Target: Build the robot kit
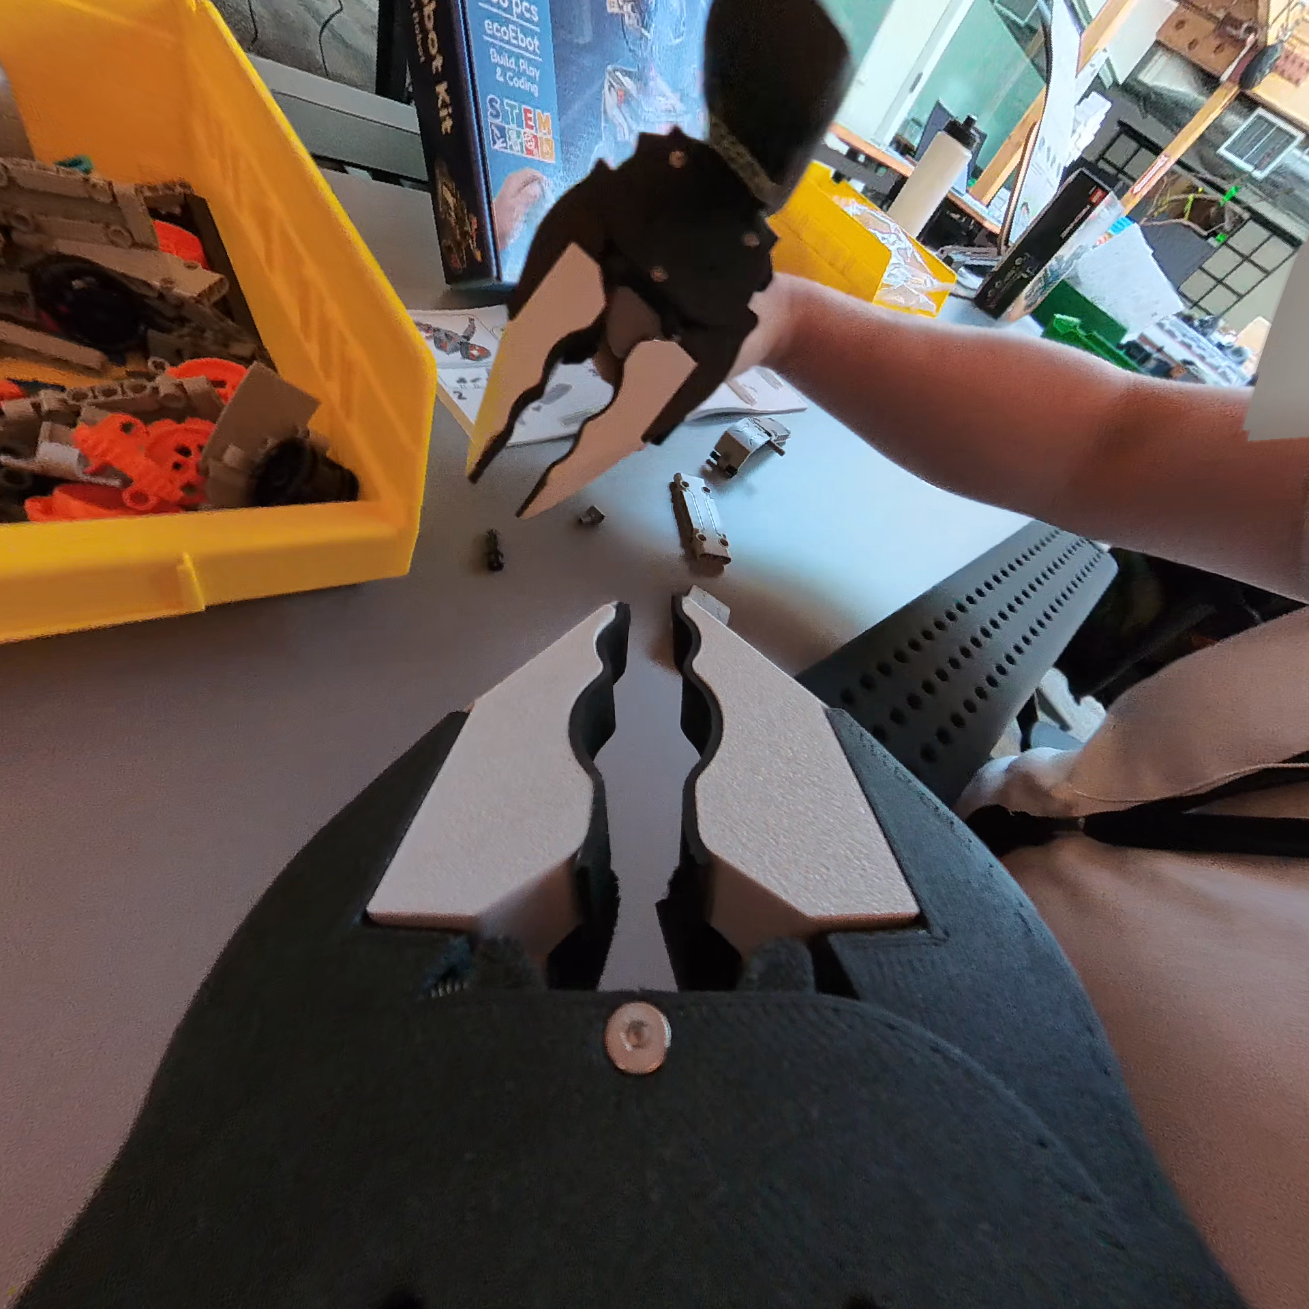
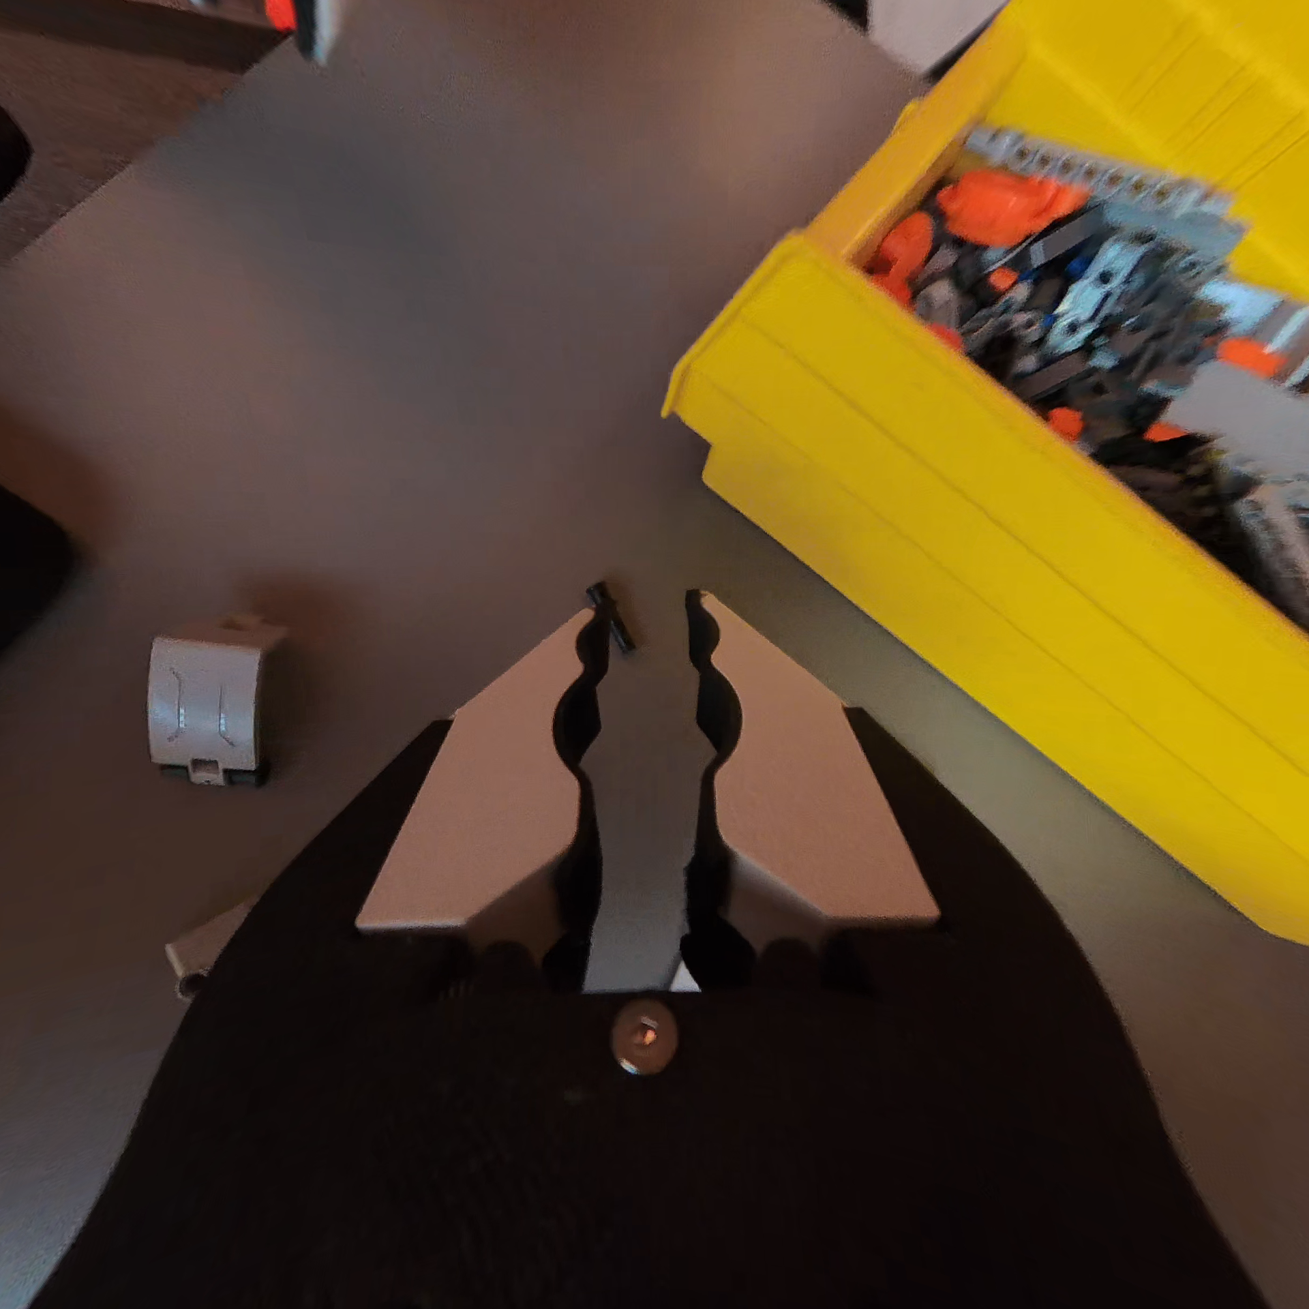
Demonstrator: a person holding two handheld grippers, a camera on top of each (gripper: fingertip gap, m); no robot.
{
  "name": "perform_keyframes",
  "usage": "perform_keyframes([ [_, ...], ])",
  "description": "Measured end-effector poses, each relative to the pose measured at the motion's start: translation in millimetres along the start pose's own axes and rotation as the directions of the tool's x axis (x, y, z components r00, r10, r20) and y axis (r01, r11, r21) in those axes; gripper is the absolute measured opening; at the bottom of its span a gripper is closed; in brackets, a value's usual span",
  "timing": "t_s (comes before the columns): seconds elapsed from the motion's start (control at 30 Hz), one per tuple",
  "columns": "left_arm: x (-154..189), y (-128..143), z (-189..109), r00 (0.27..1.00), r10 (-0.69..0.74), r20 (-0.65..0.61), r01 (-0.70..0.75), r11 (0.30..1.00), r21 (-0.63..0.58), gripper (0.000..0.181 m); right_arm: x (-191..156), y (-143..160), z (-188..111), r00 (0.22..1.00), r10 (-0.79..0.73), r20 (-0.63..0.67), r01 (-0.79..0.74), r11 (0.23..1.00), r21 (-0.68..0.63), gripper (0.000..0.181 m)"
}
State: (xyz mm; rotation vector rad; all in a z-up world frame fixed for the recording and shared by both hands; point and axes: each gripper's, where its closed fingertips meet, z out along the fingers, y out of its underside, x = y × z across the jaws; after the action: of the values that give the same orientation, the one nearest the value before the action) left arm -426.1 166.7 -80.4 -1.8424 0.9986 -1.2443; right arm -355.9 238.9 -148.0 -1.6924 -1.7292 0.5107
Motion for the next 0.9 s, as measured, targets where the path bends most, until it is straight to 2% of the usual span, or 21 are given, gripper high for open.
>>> perform_keyframes([
  [0.13,-3.5,10.0,-10.9,0.999,-0.053,-0.012,0.053,0.999,0.006,0.009,-7.5,18.1,16.2,0.995,0.019,0.097,-0.011,0.997,-0.076,0.019],
  [0.17,-6.0,11.0,-11.8,0.998,-0.061,-0.012,0.061,0.998,0.009,0.009,-11.1,14.1,16.8,0.992,0.032,0.123,-0.026,0.999,-0.046,0.005],
  [0.23,-11.2,8.9,-9.9,0.996,-0.088,-0.020,0.089,0.996,0.028,0.010,-19.8,12.3,16.1,0.980,0.091,0.174,-0.082,0.995,-0.056,0.003],
  [0.27,-13.1,5.0,-7.1,0.993,-0.115,-0.030,0.116,0.992,0.051,0.012,-20.5,8.7,14.3,0.983,0.102,0.153,-0.094,0.994,-0.058,0.003],
  [0.33,-11.4,-4.7,1.7,0.984,-0.160,-0.077,0.167,0.981,0.097,0.021,-24.1,-18.7,2.1,0.999,0.040,0.036,-0.041,0.998,0.042,0.003],
  [0.4,-2.9,-11.9,11.6,0.979,-0.158,-0.132,0.174,0.977,0.123,0.022,-29.9,-49.2,-18.5,0.992,-0.011,-0.125,0.027,0.992,0.121,0.003],
  [0.5,10.9,-21.1,25.3,0.976,-0.113,-0.187,0.144,0.976,0.164,0.015,-45.4,-70.9,-43.6,0.962,-0.075,-0.261,0.111,0.986,0.125,0.003],
  [0.6,22.9,-27.0,34.2,0.962,-0.096,-0.257,0.142,0.976,0.166,0.008,-56.7,-77.3,-55.7,0.955,-0.085,-0.285,0.124,0.985,0.122,0.003],
  [0.7,25.6,-24.2,43.6,0.966,-0.078,-0.246,0.113,0.985,0.131,0.014,-59.4,-78.1,-61.8,0.952,-0.081,-0.295,0.119,0.986,0.114,0.003],
  [0.9,32.8,-27.0,49.6,0.979,-0.030,-0.204,0.061,0.987,0.148,0.007,-62.5,-75.3,-63.7,0.942,-0.094,-0.322,0.130,0.987,0.093,0.003],
])
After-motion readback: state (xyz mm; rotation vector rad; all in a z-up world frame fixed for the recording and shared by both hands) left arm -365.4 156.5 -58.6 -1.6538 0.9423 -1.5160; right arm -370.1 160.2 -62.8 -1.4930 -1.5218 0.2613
